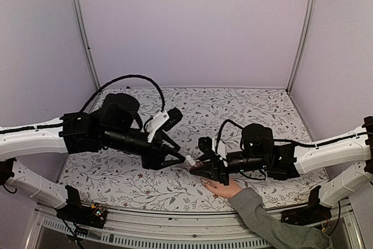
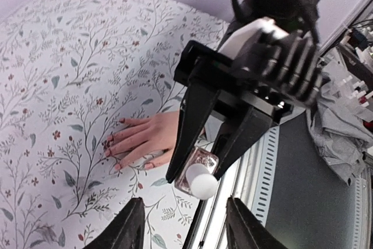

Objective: Paint the nails
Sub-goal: Pick up the nail polish bottle from the center of the board.

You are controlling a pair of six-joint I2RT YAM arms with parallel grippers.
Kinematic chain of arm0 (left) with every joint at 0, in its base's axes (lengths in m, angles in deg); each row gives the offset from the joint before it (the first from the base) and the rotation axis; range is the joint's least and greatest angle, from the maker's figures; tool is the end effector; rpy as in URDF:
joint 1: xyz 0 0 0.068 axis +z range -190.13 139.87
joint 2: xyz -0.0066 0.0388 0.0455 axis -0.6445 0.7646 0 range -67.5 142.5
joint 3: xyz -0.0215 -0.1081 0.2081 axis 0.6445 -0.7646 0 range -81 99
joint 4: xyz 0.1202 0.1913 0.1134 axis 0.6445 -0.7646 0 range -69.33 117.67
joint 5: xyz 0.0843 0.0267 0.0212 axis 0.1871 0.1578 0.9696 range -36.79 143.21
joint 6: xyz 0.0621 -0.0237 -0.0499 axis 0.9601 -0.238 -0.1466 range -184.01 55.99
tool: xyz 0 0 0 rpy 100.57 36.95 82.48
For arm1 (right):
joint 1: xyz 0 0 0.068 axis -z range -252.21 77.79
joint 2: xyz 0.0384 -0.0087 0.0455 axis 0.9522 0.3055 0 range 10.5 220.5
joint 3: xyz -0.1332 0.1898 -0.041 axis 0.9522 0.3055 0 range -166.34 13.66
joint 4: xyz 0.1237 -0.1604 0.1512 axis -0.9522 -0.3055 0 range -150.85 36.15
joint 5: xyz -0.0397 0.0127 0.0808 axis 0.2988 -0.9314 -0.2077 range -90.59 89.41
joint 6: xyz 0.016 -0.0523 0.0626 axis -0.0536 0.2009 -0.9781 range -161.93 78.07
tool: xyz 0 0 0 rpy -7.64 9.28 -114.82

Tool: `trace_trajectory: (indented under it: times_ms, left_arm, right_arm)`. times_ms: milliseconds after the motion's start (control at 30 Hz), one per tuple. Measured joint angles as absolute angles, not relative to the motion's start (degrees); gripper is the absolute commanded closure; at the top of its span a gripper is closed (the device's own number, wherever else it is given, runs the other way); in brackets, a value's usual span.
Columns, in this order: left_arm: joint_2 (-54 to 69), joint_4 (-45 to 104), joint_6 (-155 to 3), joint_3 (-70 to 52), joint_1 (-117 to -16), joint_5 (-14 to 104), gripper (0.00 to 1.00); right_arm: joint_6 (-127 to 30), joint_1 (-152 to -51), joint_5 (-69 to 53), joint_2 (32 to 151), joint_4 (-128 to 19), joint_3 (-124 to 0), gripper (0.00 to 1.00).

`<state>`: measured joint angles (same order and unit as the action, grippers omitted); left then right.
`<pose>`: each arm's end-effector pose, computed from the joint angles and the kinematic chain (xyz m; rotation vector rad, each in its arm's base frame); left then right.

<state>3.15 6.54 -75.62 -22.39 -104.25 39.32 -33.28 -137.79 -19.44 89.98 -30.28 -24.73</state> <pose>0.1193 -0.2860 0.2566 1.1577 2.0034 -0.9887 0.1160 0.3121 0.1822 -1.3780 1.4246 0.9745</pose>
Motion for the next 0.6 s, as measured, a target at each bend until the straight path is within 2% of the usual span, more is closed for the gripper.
trace_trajectory:
  times_ms: [267, 600]
  left_arm:
    - [-8.0, 26.7, -68.2, -35.0, -104.5, 33.3, 0.5]
    - [-4.0, 37.2, -59.2, -35.4, -109.0, 24.6, 0.55]
  right_arm:
    - [-33.4, -137.8, -32.4, 87.2, -30.8, -25.0, 0.94]
    - [-34.4, -137.8, -45.3, 87.1, -33.7, -30.1, 0.95]
